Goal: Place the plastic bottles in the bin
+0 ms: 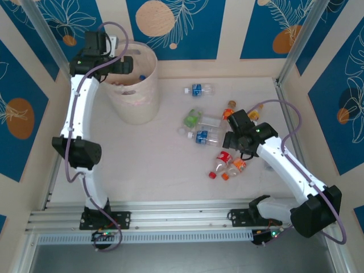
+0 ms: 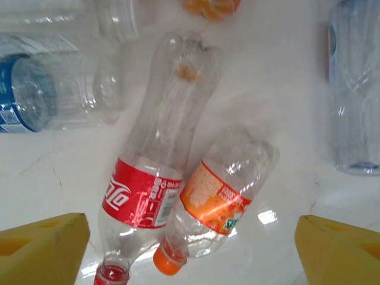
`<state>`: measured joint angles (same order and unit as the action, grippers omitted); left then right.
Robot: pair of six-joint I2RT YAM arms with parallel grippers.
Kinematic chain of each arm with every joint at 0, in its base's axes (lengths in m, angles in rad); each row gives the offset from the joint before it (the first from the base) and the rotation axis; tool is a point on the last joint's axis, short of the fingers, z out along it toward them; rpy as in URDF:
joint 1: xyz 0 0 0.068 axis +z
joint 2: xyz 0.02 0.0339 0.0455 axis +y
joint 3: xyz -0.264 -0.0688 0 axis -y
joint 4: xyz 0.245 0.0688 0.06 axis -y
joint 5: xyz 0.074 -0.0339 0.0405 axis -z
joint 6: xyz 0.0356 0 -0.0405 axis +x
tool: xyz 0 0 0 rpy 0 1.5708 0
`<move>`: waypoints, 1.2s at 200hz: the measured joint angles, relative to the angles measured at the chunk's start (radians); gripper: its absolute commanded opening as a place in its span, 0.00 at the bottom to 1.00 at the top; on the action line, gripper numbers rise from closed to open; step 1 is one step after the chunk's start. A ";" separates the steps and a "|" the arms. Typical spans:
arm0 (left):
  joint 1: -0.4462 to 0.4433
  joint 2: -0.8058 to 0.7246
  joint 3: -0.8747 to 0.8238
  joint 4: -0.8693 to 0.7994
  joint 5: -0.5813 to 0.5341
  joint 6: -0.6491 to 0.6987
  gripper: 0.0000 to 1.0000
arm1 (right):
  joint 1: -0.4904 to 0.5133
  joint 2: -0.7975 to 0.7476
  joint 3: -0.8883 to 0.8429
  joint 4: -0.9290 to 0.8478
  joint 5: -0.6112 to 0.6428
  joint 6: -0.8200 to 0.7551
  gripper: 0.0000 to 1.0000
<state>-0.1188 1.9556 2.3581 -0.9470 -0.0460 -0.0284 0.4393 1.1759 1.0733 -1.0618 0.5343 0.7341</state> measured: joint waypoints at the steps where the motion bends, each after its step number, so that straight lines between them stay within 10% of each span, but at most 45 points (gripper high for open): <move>1: 0.000 -0.003 -0.004 0.001 0.001 0.000 1.00 | 0.000 -0.001 -0.002 -0.001 -0.002 0.003 0.86; 98: -0.185 -0.553 -0.671 0.323 0.071 -0.151 0.96 | -0.111 -0.175 -0.279 -0.032 -0.110 0.165 0.75; 160: -0.461 -0.549 -0.879 0.426 0.009 -0.202 0.96 | -0.289 -0.143 -0.367 0.176 -0.278 0.159 0.76; 240: -0.497 -0.562 -1.000 0.495 -0.028 -0.285 0.97 | -0.433 -0.013 -0.378 0.342 -0.346 0.098 0.76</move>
<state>-0.6159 1.3937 1.3582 -0.4522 -0.0738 -0.3130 0.0067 1.1633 0.6949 -0.7197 0.1886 0.8322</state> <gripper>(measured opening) 0.962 0.763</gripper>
